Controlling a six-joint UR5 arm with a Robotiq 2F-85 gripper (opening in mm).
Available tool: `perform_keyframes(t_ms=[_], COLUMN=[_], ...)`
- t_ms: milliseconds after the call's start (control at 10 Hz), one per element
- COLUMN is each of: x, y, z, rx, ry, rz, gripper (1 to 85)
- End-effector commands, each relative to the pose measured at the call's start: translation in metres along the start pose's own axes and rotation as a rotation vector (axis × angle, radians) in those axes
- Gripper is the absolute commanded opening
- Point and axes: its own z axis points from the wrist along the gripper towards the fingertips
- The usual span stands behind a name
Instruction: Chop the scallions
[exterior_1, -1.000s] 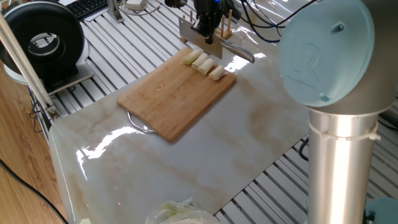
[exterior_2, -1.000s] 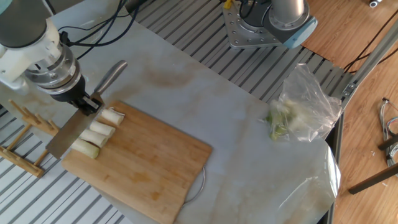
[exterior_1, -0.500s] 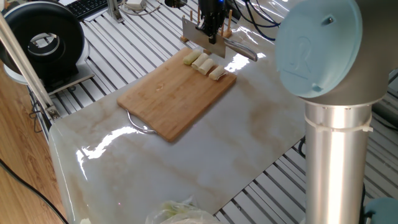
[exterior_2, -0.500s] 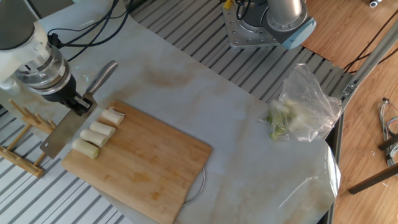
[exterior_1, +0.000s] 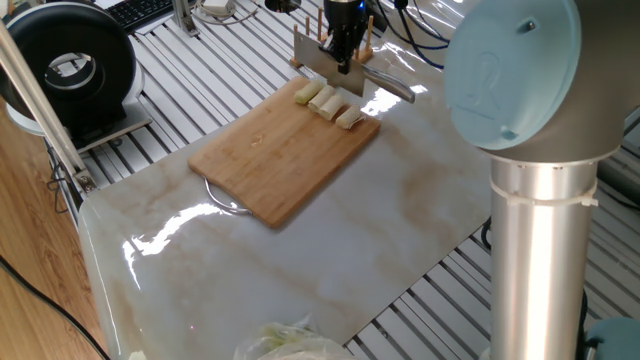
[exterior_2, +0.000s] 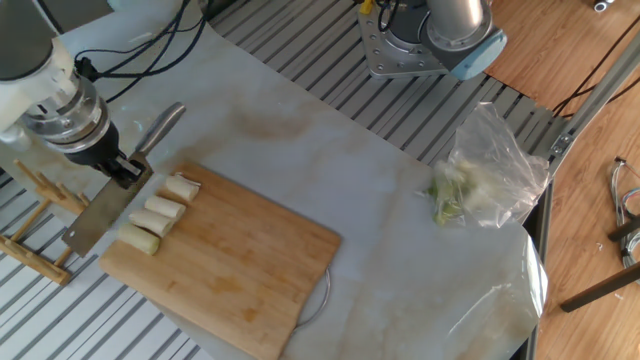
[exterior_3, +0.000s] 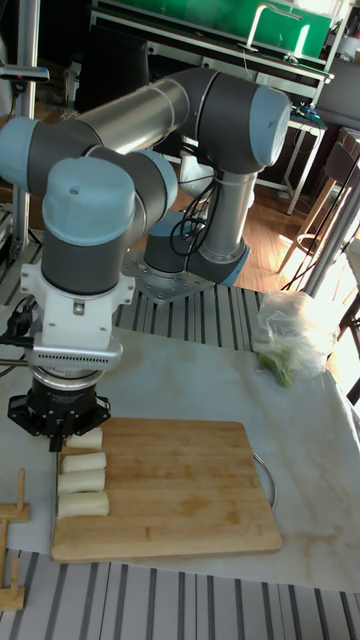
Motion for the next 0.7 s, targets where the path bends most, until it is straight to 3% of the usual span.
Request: perform_keyframes(t_ms=[0,400,600], x=[0.0033,0.0057,0.0079], y=[0.0066,0.0023,0.0058], z=[0.0061,0.0091,0.0103], rx=[-0.039,-0.026,-0.042], ry=[0.012,0.020,0.029], rz=[-0.007,-0.003,0.009], gripper=[1.0,1.0,1.0])
